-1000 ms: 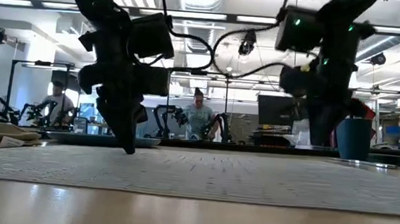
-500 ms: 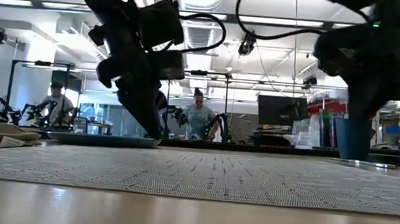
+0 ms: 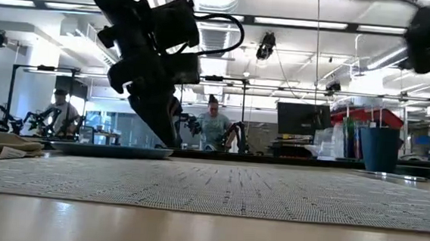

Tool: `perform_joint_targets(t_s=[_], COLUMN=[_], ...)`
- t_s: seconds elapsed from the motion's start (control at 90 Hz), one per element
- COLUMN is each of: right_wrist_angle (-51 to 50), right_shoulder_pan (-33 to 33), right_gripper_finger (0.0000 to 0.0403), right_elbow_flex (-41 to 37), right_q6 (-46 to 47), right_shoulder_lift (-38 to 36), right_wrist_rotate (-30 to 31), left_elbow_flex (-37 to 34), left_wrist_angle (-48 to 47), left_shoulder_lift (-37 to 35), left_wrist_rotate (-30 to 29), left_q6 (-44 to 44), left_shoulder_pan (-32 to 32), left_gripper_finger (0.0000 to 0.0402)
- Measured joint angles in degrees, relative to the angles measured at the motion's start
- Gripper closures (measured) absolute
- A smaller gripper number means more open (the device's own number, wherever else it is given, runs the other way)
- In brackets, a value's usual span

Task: Set table place
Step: Put the silver spoon to the right of the gray table mat

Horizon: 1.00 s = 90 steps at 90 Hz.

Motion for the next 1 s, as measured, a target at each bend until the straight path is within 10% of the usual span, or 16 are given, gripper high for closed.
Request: perform_joint_targets(t_s=[0.244, 0.633, 1.0], right_wrist_angle=[6.38, -0.64, 3.65], right_shoulder_pan=[3.72, 3.29, -3.74], right_gripper_finger=[0.0372, 0.0234, 0.022], right_elbow_flex=[0.0, 0.04, 2.16], right_q6=[-7.67, -63.33, -81.57], right_shoulder_lift=[-0.33, 0.93, 7.58], right_wrist_rotate=[-5.59, -9.94, -9.38], left_elbow_flex=[1.81, 13.85, 25.91], left_wrist_angle=[-0.86, -8.38, -8.14], left_shoulder_lift=[-0.16, -0.34, -1.23], left_wrist_rotate=[7.96, 19.8, 8.06], left_q6=[-3.02, -20.36, -20.07], left_shoulder_pan=[0.01, -4.65, -12.96], left_gripper_finger=[0.0402, 0.0402, 0.0402])
